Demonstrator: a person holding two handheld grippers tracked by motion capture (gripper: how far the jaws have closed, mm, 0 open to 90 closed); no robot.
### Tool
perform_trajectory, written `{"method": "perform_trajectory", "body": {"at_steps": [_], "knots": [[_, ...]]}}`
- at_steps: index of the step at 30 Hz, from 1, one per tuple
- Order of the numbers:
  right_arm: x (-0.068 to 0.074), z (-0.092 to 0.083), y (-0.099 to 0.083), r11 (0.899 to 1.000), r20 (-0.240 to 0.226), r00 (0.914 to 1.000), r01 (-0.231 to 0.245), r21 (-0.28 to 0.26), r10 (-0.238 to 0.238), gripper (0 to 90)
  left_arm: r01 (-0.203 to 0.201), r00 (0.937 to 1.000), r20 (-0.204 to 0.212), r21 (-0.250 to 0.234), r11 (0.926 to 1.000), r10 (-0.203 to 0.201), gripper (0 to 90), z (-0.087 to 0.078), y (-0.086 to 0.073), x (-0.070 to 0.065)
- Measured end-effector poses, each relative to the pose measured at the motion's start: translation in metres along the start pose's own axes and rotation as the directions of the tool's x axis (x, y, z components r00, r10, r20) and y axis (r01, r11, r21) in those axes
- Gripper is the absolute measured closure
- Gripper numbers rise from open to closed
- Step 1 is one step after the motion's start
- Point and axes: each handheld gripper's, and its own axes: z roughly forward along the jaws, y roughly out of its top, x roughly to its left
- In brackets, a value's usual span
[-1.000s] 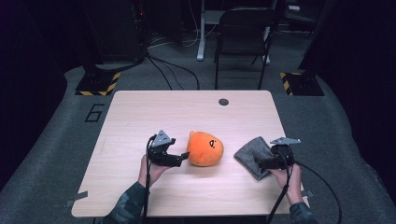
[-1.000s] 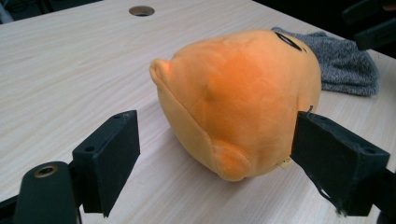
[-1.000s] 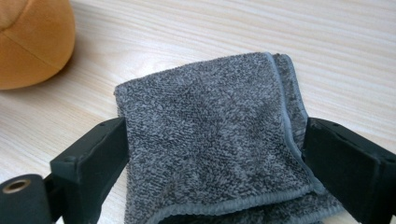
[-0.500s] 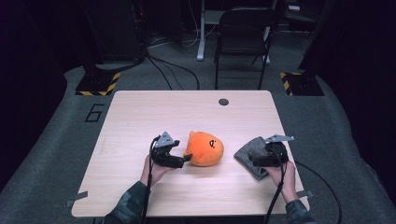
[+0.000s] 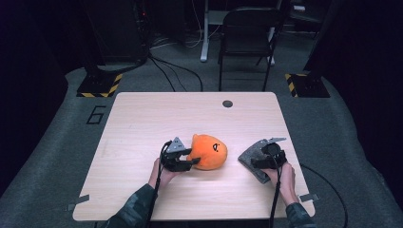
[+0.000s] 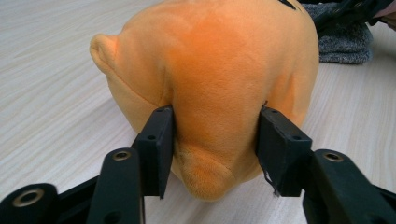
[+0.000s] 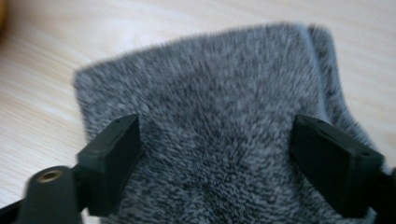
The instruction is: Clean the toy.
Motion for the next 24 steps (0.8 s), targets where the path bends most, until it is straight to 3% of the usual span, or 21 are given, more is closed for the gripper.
{"method": "perform_trajectory", "body": {"at_steps": [3, 6, 7, 8, 10, 17, 18, 19, 20, 21, 24], "knots": [[-0.003, 0.003, -0.003, 1.000, -0.017, 0.9998, -0.004, 0.004, 0.004, 24.4, -0.015, 0.9998, -0.016, 0.013, 0.9998, 0.015, 56.8, -0.001, 0.000, -0.004], [-0.002, 0.001, -0.005, 1.000, -0.032, 0.9995, -0.010, -0.017, 0.009, 44.8, -0.013, 0.9998, -0.012, 0.018, 0.9998, 0.013, 61.9, 0.000, 0.000, -0.005], [-0.002, 0.001, -0.005, 1.000, -0.032, 0.9995, -0.010, -0.017, 0.009, 44.8, -0.013, 0.9998, -0.012, 0.018, 0.9998, 0.013, 62.2, 0.000, 0.000, -0.005], [-0.003, 0.000, -0.006, 0.999, -0.035, 0.9993, -0.011, -0.031, 0.010, 60.0, -0.013, 0.9998, -0.016, 0.021, 0.9997, 0.013, 62.2, -0.001, 0.000, -0.006], [-0.005, 0.000, -0.007, 0.999, -0.040, 0.9989, -0.025, -0.039, 0.023, 69.6, -0.011, 0.9998, -0.018, 0.022, 0.9997, 0.011, 62.2, -0.001, 0.000, -0.006], [-0.006, -0.005, -0.004, 0.997, -0.043, 0.9989, -0.024, -0.072, 0.021, 77.7, -0.017, 0.9992, -0.036, 0.012, 0.9998, 0.018, 62.8, -0.001, 0.000, -0.008], [-0.004, -0.018, 0.004, 0.991, -0.075, 0.9967, -0.041, -0.128, 0.031, 77.9, -0.015, 0.9992, -0.036, 0.009, 0.9998, 0.016, 62.8, -0.001, 0.000, -0.008], [-0.004, -0.018, 0.004, 0.991, -0.075, 0.9967, -0.041, -0.128, 0.031, 77.9, -0.017, 0.9992, -0.036, 0.007, 0.9998, 0.017, 62.8, -0.001, 0.000, -0.008], [0.003, -0.037, 0.013, 0.981, -0.110, 0.9939, -0.032, -0.190, 0.011, 77.9, -0.017, 0.9992, -0.037, 0.006, 0.9998, 0.017, 62.9, 0.000, 0.001, -0.008], [0.003, -0.037, 0.013, 0.981, -0.110, 0.9939, -0.032, -0.190, 0.011, 77.9, -0.017, 0.9990, -0.042, 0.003, 0.9999, 0.017, 62.9, 0.000, 0.001, -0.009], [0.019, -0.065, 0.027, 0.961, -0.160, 0.9868, -0.018, -0.275, -0.027, 77.8, -0.020, 0.9988, -0.044, 0.005, 0.9998, 0.020, 63.0, 0.000, 0.001, -0.010]]}}
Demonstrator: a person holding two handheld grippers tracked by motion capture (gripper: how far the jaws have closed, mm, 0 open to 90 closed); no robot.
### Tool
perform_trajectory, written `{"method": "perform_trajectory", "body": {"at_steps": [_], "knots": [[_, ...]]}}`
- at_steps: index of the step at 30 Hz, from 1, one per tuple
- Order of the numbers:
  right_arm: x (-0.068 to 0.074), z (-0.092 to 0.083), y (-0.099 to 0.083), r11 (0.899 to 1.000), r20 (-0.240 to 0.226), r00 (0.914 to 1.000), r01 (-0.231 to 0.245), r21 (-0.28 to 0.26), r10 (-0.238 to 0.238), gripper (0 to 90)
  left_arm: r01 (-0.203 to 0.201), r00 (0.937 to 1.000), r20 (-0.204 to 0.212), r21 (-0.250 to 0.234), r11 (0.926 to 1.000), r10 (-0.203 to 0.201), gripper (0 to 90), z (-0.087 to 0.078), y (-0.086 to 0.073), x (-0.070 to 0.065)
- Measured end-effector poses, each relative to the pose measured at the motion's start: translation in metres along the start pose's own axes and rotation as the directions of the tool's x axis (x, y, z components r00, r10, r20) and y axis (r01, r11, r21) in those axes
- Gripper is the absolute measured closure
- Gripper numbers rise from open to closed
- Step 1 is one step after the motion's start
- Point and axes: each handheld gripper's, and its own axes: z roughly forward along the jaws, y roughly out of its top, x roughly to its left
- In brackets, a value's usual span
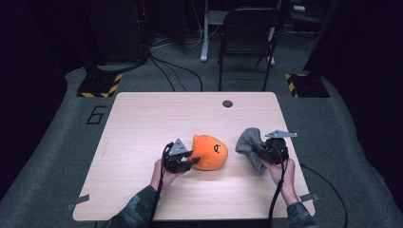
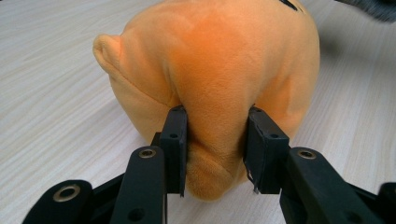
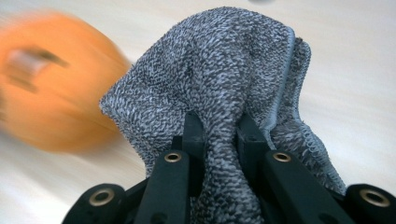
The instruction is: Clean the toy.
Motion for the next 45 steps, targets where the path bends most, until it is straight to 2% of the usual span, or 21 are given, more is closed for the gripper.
{"method": "perform_trajectory", "body": {"at_steps": [2, 3, 4, 6, 8, 9, 10, 13, 14, 16, 19, 22, 24, 27, 28, 30, 33, 35, 36, 38, 45], "knots": [[0.022, -0.006, 0.016, 0.999, -0.050, 0.9982, 0.030, -0.041, -0.032, 77.7, 0.000, 1.0000, -0.002, 0.001, 1.0000, 0.000, 63.2, 0.000, 0.000, -0.001], [0.022, -0.006, 0.016, 0.999, -0.050, 0.9982, 0.030, -0.041, -0.032, 77.7, -0.004, 1.0000, -0.005, -0.002, 1.0000, 0.003, 63.2, 0.000, 0.001, -0.001], [0.037, -0.004, 0.023, 0.998, -0.073, 0.9957, 0.055, -0.038, -0.057, 77.5, -0.003, 1.0000, -0.005, -0.001, 1.0000, 0.003, 63.2, 0.000, 0.001, -0.002], [0.051, 0.000, 0.030, 0.997, -0.097, 0.9924, 0.073, -0.037, -0.076, 77.3, -0.006, 1.0000, -0.005, 0.000, 1.0000, 0.006, 63.2, 0.000, 0.001, -0.002], [0.063, 0.005, 0.037, 0.995, -0.109, 0.9891, 0.095, -0.037, -0.098, 77.1, -0.010, 0.9999, -0.004, 0.005, 0.9999, 0.010, 63.3, -0.001, 0.002, -0.002], [0.063, 0.005, 0.037, 0.995, -0.109, 0.9891, 0.095, -0.037, -0.098, 77.1, -0.010, 0.9999, -0.004, 0.005, 0.9999, 0.010, 63.3, -0.001, 0.002, -0.002], [0.075, 0.011, 0.043, 0.993, -0.117, 0.9864, 0.113, -0.030, -0.116, 77.0, -0.007, 1.0000, -0.007, 0.001, 1.0000, 0.007, 63.3, -0.001, 0.003, -0.004], [0.092, 0.023, 0.052, 0.990, -0.122, 0.9829, 0.136, -0.021, -0.138, 76.8, -0.013, 0.9999, -0.007, -0.003, 0.9999, 0.013, 63.3, -0.001, 0.004, -0.006], [0.092, 0.023, 0.052, 0.990, -0.122, 0.9829, 0.136, -0.021, -0.138, 76.8, -0.026, 0.9995, -0.018, -0.010, 0.9996, 0.026, 63.3, -0.001, 0.004, -0.007], [0.107, 0.036, 0.058, 0.988, -0.141, 0.9775, 0.156, -0.017, -0.157, 76.4, -0.033, 0.9993, -0.014, -0.003, 0.9994, 0.033, 63.3, -0.001, 0.005, -0.008], [0.118, 0.046, 0.058, 0.984, -0.147, 0.9737, 0.176, 0.001, -0.174, 76.0, -0.044, 0.9989, -0.014, -0.005, 0.9990, 0.044, 63.1, -0.001, 0.006, -0.009], [0.119, 0.053, 0.055, 0.983, -0.149, 0.9728, 0.181, 0.013, -0.177, 75.8, -0.051, 0.9986, -0.017, -0.014, 0.9986, 0.051, 62.9, 0.000, 0.006, -0.011], [0.120, 0.061, 0.051, 0.983, -0.137, 0.9747, 0.183, 0.029, -0.177, 75.9, -0.049, 0.9987, -0.012, 0.003, 0.9988, 0.049, 60.6, 0.002, 0.006, -0.012], [0.116, 0.069, 0.045, 0.981, -0.127, 0.9753, 0.187, 0.042, -0.181, 76.2, -0.036, 0.9993, -0.013, 0.005, 0.9994, 0.036, 44.4, 0.002, 0.005, -0.010], [0.116, 0.071, 0.043, 0.984, -0.127, 0.9777, 0.174, 0.048, -0.167, 76.3, -0.012, 0.9999, -0.001, 0.000, 0.9999, 0.012, 43.1, 0.002, 0.002, -0.008], [0.115, 0.072, 0.042, 0.980, -0.128, 0.9744, 0.192, 0.049, -0.185, 76.4, -0.009, 1.0000, -0.004, -0.005, 0.9999, 0.009, 42.7, 0.003, 0.001, -0.007], [0.116, 0.073, 0.041, 0.977, -0.124, 0.9721, 0.206, 0.047, -0.199, 76.7, -0.007, 0.9999, 0.009, 0.011, 0.9999, 0.006, 55.1, 0.003, -0.001, -0.007], [0.117, 0.074, 0.039, 0.977, -0.117, 0.9734, 0.204, 0.057, -0.197, 76.9, -0.021, 0.9998, -0.003, 0.010, 0.9997, 0.021, 63.7, 0.004, -0.001, -0.009], [0.117, 0.074, 0.039, 0.976, -0.110, 0.9731, 0.209, 0.055, -0.202, 77.0, -0.030, 0.9995, -0.006, 0.016, 0.9994, 0.031, 63.7, 0.003, -0.001, -0.010], [0.116, 0.073, 0.038, 0.972, -0.095, 0.9704, 0.228, 0.057, -0.222, 77.2, -0.029, 0.9994, -0.017, 0.015, 0.9995, 0.029, 70.3, 0.004, 0.000, -0.012], [0.112, 0.063, 0.035, 0.971, -0.065, 0.9717, 0.231, 0.063, -0.227, 77.0, -0.023, 0.9997, -0.007, 0.011, 0.9997, 0.023, 71.7, 0.004, 0.002, -0.015]]}}
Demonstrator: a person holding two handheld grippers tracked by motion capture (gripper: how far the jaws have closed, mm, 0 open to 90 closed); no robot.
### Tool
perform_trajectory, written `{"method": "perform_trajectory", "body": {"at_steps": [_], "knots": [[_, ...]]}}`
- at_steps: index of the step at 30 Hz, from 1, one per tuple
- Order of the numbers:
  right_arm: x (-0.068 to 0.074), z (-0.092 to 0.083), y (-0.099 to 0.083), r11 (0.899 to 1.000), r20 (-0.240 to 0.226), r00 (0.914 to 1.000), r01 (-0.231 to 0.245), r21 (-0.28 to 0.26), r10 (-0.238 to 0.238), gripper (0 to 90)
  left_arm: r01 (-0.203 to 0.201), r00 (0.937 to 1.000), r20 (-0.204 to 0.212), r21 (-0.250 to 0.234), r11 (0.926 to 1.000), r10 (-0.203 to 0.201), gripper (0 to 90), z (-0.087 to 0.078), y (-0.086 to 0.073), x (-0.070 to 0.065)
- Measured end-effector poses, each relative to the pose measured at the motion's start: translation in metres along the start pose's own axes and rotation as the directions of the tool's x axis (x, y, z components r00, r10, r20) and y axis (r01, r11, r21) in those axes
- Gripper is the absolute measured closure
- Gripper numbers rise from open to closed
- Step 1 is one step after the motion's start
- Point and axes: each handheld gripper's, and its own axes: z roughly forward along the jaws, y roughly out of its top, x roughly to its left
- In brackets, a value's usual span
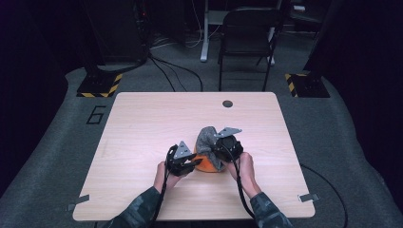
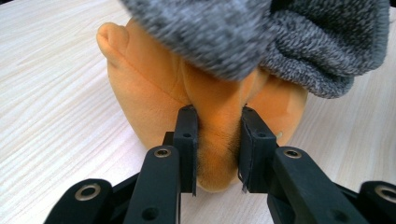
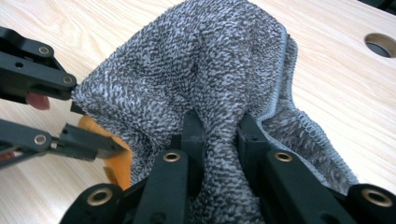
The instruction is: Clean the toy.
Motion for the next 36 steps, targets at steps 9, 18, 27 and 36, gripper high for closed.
{"method": "perform_trajectory", "body": {"at_steps": [9, 18, 27, 36], "knots": [[-0.030, -0.013, -0.020, 0.996, 0.030, 0.9965, -0.080, 0.046, 0.079, 76.1, 0.001, 1.0000, 0.000, -0.006, 1.0000, -0.001, 71.3, 0.001, 0.001, 0.002], [-0.049, -0.011, -0.028, 0.989, -0.007, 0.9922, -0.124, 0.083, 0.125, 75.2, -0.003, 1.0000, 0.009, -0.009, 1.0000, 0.003, 70.6, 0.001, 0.001, 0.003], [-0.072, 0.002, -0.046, 0.967, 0.040, 0.9863, -0.164, 0.193, 0.160, 74.9, 0.002, 1.0000, 0.006, -0.015, 0.9999, -0.002, 70.2, 0.001, 0.000, 0.004], [-0.092, 0.000, -0.054, 0.950, 0.106, 0.9723, -0.227, 0.214, 0.208, 76.0, 0.007, 0.9999, 0.008, -0.023, 0.9997, -0.007, 69.9, 0.000, 0.000, 0.006]]}}
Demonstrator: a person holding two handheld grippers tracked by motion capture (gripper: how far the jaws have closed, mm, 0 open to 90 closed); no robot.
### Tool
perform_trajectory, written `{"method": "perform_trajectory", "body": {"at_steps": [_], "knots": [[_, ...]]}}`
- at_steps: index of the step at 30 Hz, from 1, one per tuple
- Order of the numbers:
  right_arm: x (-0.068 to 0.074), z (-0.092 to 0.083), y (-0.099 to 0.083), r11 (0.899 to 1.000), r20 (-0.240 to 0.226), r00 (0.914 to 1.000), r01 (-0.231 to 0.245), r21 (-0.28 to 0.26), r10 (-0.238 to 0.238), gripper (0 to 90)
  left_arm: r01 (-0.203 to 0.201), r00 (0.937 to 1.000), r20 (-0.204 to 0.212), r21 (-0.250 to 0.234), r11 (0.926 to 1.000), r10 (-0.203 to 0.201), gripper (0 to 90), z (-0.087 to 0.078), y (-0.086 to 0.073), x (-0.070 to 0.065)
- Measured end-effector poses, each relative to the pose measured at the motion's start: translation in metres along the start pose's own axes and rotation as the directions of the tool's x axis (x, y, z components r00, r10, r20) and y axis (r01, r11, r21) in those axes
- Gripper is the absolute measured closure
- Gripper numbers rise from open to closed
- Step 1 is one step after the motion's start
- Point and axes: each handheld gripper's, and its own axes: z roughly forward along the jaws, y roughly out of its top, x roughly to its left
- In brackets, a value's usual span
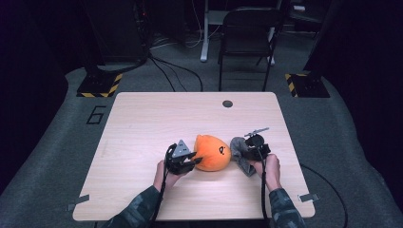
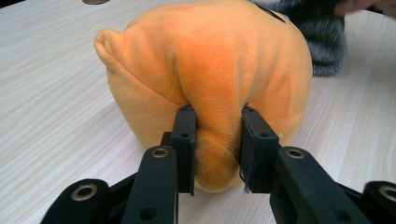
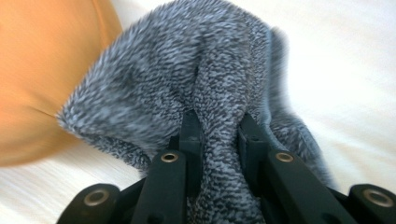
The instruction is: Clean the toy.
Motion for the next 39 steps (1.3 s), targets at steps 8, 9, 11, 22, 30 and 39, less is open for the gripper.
{"method": "perform_trajectory", "body": {"at_steps": [8, 9, 11, 22, 30, 39], "knots": [[0.039, -0.057, 0.028, 0.975, -0.069, 0.9947, 0.061, -0.212, -0.077, 75.9, -0.009, 0.9999, -0.008, 0.000, 1.0000, 0.009, 70.0, 0.000, 0.001, -0.001], [0.049, -0.060, 0.031, 0.971, -0.074, 0.9931, 0.071, -0.229, -0.090, 75.8, -0.010, 0.9999, -0.007, -0.001, 1.0000, 0.010, 70.0, 0.000, 0.001, -0.001], [0.068, -0.064, 0.039, 0.963, -0.097, 0.9861, 0.106, -0.250, -0.134, 75.6, -0.014, 0.9999, -0.007, -0.003, 0.9999, 0.014, 70.0, 0.000, 0.001, -0.002], [0.122, -0.011, 0.051, 0.951, -0.089, 0.9683, 0.208, -0.228, -0.233, 75.5, -0.020, 0.9998, -0.009, 0.012, 0.9997, 0.020, 69.9, 0.001, -0.001, -0.002], [0.111, -0.021, 0.045, 0.952, -0.089, 0.9638, 0.230, -0.202, -0.251, 75.3, -0.035, 0.9994, -0.006, 0.013, 0.9993, 0.035, 70.1, 0.002, 0.001, -0.006], [0.083, -0.029, 0.031, 0.966, -0.095, 0.9729, 0.192, -0.175, -0.211, 74.9, -0.031, 0.9995, -0.006, 0.013, 0.9994, 0.031, 70.1, 0.002, 0.001, -0.006]]}}
